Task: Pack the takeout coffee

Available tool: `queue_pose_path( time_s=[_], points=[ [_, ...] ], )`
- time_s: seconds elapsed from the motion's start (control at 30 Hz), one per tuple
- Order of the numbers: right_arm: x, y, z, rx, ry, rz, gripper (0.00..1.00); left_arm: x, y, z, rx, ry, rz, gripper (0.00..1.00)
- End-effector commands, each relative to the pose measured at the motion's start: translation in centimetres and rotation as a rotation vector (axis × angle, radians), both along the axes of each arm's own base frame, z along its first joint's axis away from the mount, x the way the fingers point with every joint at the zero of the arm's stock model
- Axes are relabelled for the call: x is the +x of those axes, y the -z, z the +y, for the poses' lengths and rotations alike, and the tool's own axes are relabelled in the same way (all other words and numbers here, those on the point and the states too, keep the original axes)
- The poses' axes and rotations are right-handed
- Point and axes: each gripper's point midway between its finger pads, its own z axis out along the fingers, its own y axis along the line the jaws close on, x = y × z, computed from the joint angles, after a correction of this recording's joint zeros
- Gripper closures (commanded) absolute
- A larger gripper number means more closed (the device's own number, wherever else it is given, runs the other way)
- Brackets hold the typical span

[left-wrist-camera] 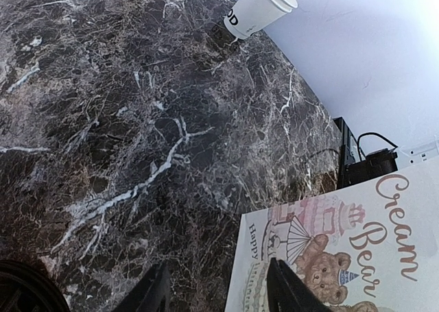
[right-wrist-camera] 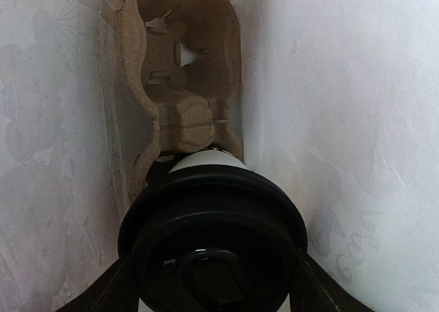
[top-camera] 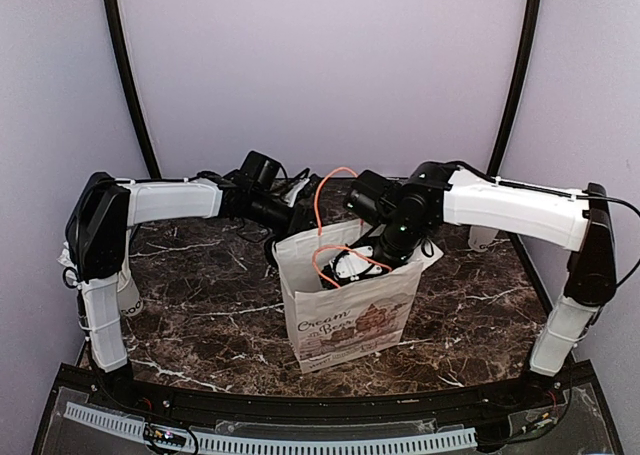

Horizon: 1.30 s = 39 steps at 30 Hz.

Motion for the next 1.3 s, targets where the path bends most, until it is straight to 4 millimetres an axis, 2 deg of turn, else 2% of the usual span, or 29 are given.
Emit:
queue_pose_path(
  time_s=[0.0, 0.13, 0.3, 0.67, 1.03, 1.13, 1.27],
  points=[
    [-1.0, 5.1, -1.7, -0.097, 0.054, 0.072, 0.48, -0.2, -1.8, 0.7, -0.009, 0.000, -0.035, 0.50],
    [-1.2, 6.4, -1.8, -0.120, 0.062, 0.093, 0.48, -0.3, -2.1, 0.7, -0.015, 0.000, -0.039, 0.50],
    [-1.3, 6.2, -1.7, -0.142, 0.064, 0.121, 0.46, -0.3, -2.7, 1.0, -0.015, -0.002, -0.059, 0.50],
    [-0.9, 3.9, -1.1, -0.105, 0.065, 0.072, 0.40, -0.5, -4.1, 1.2, -0.025, -0.007, -0.089, 0.50],
    [-1.2, 2.1, -0.3, -0.073, 0.047, 0.046, 0.34, -0.7, -4.6, 1.8, -0.005, -0.017, -0.108, 0.50],
    [-1.2, 2.3, -0.3, -0.074, 0.044, 0.049, 0.34, -0.8, -4.4, 1.9, -0.001, -0.016, -0.107, 0.50],
    [-1.7, 3.6, -0.5, -0.087, 0.044, 0.086, 0.34, -0.8, -4.5, 1.9, -0.001, -0.015, -0.110, 0.50]
  ],
)
